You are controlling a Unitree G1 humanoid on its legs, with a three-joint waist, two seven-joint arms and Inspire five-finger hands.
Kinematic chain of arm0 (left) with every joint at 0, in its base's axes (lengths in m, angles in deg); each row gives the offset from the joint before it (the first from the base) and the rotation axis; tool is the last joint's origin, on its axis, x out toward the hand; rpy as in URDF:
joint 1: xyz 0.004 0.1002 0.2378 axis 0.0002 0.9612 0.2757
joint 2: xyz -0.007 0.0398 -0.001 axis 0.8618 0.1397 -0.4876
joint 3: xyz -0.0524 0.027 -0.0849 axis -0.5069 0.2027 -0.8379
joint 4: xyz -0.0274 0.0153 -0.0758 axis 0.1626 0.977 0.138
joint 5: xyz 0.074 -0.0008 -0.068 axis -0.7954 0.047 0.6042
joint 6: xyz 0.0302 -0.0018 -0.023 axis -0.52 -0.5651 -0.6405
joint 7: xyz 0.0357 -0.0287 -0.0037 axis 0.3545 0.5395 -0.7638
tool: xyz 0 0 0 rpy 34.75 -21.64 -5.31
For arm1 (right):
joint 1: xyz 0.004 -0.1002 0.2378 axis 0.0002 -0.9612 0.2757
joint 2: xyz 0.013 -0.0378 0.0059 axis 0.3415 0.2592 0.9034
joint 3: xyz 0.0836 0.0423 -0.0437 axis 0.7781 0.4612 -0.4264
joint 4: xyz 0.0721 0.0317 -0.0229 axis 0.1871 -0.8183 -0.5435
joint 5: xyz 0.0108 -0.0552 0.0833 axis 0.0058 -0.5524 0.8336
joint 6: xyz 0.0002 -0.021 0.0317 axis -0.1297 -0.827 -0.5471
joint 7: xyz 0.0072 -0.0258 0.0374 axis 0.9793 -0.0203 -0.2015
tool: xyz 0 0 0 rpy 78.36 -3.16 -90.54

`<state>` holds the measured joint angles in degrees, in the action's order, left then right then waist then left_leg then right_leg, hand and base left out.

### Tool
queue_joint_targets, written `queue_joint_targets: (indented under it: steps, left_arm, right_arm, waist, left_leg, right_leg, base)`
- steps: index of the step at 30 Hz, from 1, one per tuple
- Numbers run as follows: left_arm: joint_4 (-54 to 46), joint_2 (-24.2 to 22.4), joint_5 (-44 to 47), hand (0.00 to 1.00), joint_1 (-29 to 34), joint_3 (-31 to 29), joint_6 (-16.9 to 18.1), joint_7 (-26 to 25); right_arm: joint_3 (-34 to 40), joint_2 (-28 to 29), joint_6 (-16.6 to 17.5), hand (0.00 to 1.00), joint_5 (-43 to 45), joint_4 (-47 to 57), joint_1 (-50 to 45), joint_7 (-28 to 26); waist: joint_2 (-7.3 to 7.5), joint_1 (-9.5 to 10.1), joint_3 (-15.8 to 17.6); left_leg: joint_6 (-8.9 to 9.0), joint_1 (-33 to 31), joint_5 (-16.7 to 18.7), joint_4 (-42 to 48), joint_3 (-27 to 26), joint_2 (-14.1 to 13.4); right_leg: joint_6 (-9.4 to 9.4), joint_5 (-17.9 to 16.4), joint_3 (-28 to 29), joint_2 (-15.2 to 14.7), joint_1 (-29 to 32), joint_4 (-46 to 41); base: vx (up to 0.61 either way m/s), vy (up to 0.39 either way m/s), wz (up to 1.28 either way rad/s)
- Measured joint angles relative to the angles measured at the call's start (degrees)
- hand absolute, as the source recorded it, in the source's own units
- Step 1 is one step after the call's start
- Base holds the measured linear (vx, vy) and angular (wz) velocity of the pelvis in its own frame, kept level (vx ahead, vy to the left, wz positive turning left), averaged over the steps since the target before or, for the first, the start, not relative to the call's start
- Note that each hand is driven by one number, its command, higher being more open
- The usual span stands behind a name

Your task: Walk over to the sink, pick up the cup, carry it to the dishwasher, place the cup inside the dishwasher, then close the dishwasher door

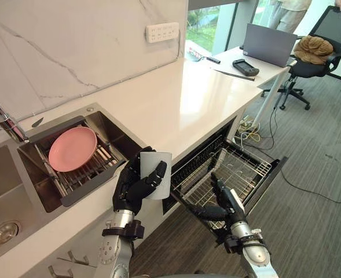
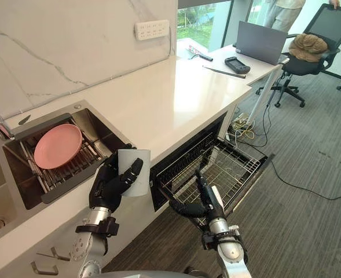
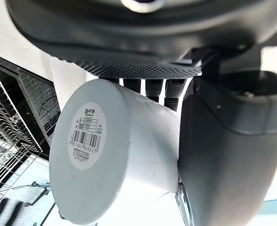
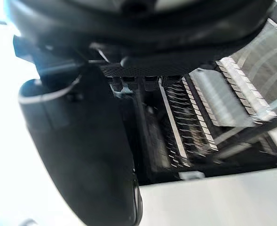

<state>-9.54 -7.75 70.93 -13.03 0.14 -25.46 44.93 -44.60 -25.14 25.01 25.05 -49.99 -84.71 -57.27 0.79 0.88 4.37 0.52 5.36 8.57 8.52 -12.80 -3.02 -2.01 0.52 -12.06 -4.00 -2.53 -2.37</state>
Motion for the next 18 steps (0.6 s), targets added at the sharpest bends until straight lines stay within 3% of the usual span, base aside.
queue_joint_targets:
  steps: [4, 10, 18]
  left_arm:
    - [-1.07, -0.35, -0.77, 0.0, -0.28, 0.06, 1.36, -0.19]
    - [-5.11, -0.85, -4.49, 0.0, -1.17, 0.46, 4.06, -1.63]
    - [-5.1, -1.23, -5.06, 0.0, -2.35, 1.4, 4.21, -1.96]
  right_arm:
    - [0.44, 1.55, 0.89, 1.0, 4.75, 5.09, -1.84, -2.19]
    - [0.15, 3.61, 1.9, 1.0, 12.64, 13.25, -4.33, -9.73]
    - [-0.87, 4.34, 3.14, 1.0, 18.37, 19.48, -4.75, -15.62]
  waist:
    - [-0.02, -0.12, 0.06]
    - [-0.15, -0.34, 0.2]
    - [-0.25, -0.42, 0.31]
  left_leg:
    - [-0.26, 0.94, 0.17, -0.4, -1.87, 0.04]
    - [-0.26, 1.97, 0.33, -0.71, -4.43, -0.02]
    - [-0.25, 2.78, 0.32, -1.24, -5.34, 0.08]
  right_leg:
    - [-0.15, 0.69, 1.87, 0.13, -0.15, 0.68]
    - [-0.18, 1.74, 4.31, 0.57, -0.17, 1.76]
    - [-0.21, 2.34, 5.3, 0.72, -0.41, 2.69]
  base:
    - [-0.03, 0.032, -0.26]
    - [-0.02, 0.012, -0.21]
    - [-0.02, 0.005, -0.08]
